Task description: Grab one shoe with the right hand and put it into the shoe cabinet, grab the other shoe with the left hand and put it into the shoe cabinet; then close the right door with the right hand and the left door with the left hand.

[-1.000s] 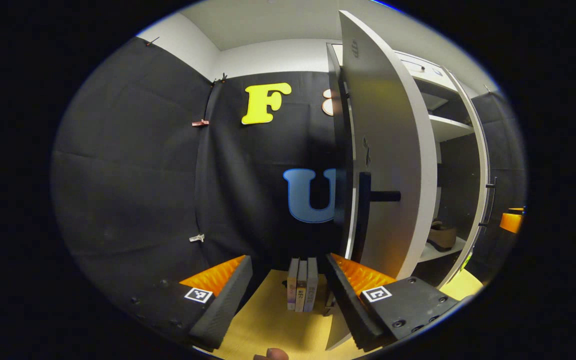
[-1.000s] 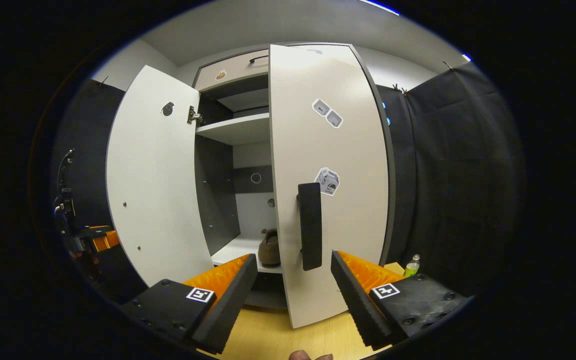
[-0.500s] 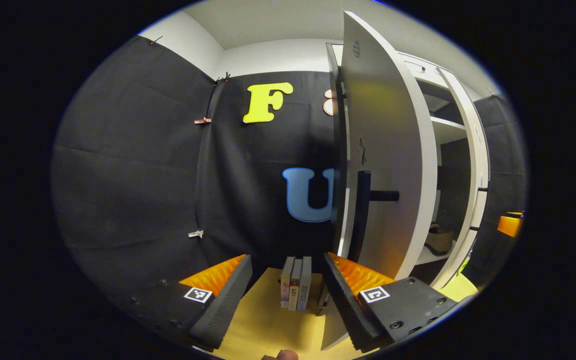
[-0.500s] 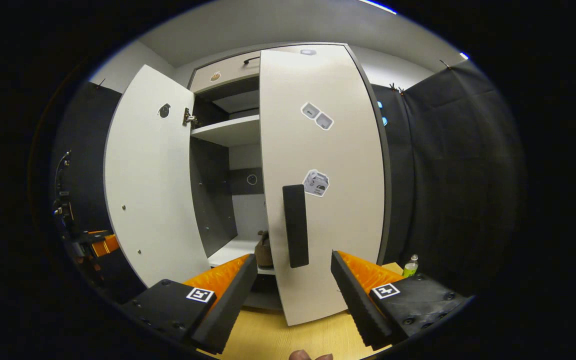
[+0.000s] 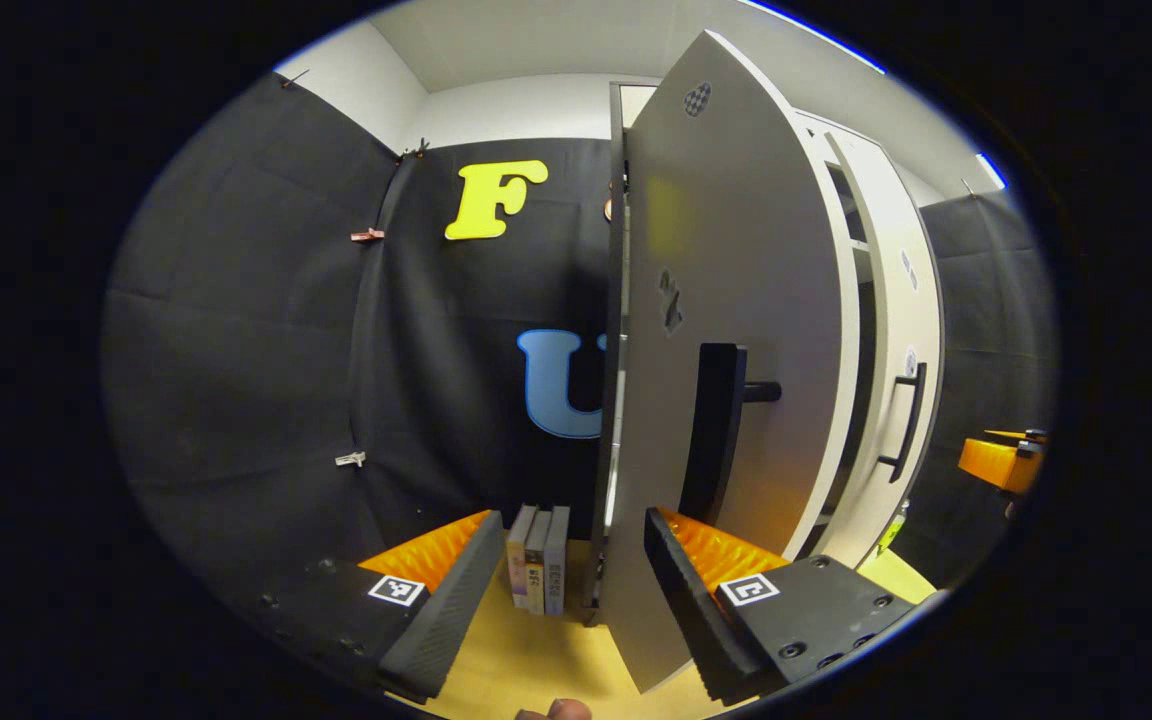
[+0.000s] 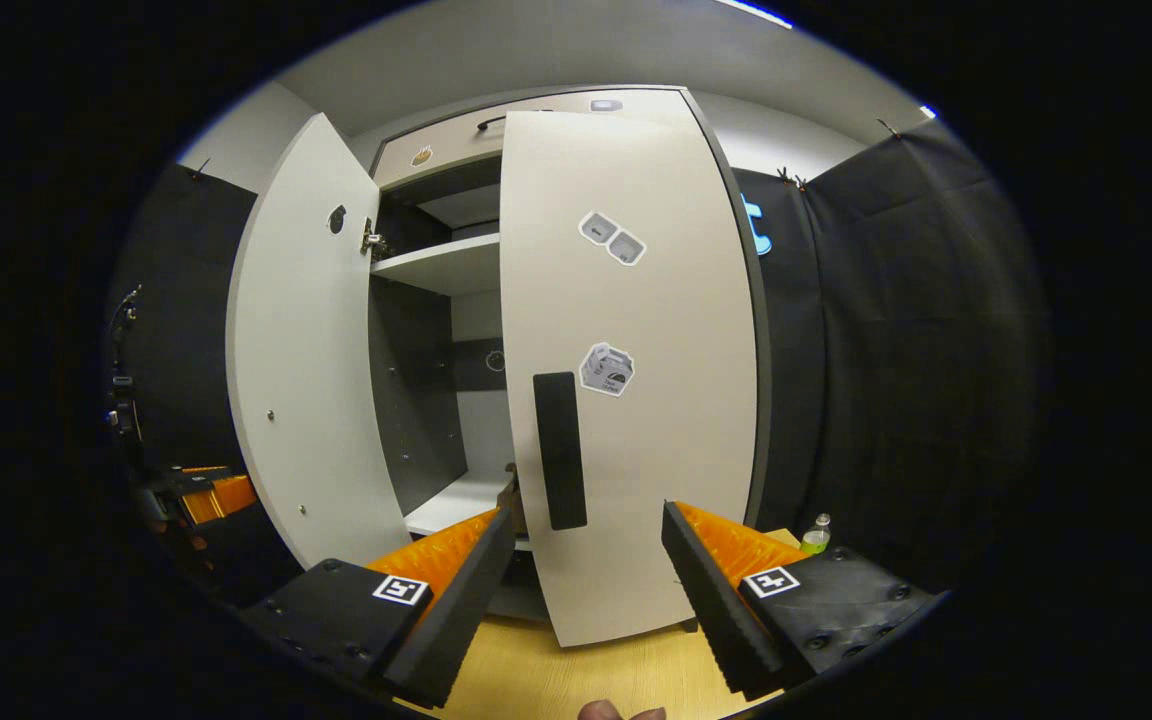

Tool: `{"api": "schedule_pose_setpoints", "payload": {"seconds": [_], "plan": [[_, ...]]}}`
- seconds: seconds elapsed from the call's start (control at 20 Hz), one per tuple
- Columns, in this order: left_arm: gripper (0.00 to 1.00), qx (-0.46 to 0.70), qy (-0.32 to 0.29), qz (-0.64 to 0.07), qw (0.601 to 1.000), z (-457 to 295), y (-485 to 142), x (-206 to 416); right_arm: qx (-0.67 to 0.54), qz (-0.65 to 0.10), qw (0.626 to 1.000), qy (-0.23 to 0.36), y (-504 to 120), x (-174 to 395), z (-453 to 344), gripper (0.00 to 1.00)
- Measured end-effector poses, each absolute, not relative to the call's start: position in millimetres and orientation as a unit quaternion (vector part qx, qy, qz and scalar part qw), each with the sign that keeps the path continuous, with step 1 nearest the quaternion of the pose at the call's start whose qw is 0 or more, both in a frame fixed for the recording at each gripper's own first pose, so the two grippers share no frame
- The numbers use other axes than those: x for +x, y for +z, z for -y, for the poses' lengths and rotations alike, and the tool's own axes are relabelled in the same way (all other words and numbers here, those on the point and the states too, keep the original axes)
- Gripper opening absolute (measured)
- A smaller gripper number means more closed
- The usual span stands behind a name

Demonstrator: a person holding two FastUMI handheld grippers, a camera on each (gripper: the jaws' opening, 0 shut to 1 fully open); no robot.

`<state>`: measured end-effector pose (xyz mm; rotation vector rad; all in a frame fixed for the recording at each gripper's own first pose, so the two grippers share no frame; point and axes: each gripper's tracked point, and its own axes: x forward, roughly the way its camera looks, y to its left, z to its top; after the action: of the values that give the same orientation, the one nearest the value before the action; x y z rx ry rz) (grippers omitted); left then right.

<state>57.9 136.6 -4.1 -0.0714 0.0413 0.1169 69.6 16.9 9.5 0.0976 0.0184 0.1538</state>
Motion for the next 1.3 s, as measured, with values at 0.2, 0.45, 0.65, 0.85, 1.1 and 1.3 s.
{"api": "schedule_pose_setpoints", "payload": {"seconds": [0.2,0.45,0.65,0.85,1.1,1.3], "plan": [[0.92,-0.045,0.021,-0.024,0.998,-93.4,-4.0,74.6,0.046,-0.008,0.996,0.072,9.4,69.9,-5.8,0.98],[0.94,-0.051,-0.044,-0.032,0.997,-18.2,-9.6,103.9,0.048,-0.007,0.997,0.061,8.0,69.7,8.9,0.98],[0.91,-0.017,-0.030,-0.026,0.999,-1.9,-3.3,104.6,0.054,-0.005,0.997,0.057,9.3,65.4,15.2,0.98],[0.92,-0.037,-0.043,-0.021,0.998,3.6,-6.0,107.1,0.048,-0.002,0.997,0.058,9.6,66.5,15.0,0.98],[0.95,-0.041,-0.040,-0.017,0.998,3.5,-2.3,111.5,0.045,-0.001,0.997,0.061,9.5,63.4,13.1,0.98],[0.95,-0.039,-0.040,-0.013,0.998,5.0,2.5,108.9,0.043,0.003,0.997,0.061,10.8,60.8,11.1,0.98]]}}
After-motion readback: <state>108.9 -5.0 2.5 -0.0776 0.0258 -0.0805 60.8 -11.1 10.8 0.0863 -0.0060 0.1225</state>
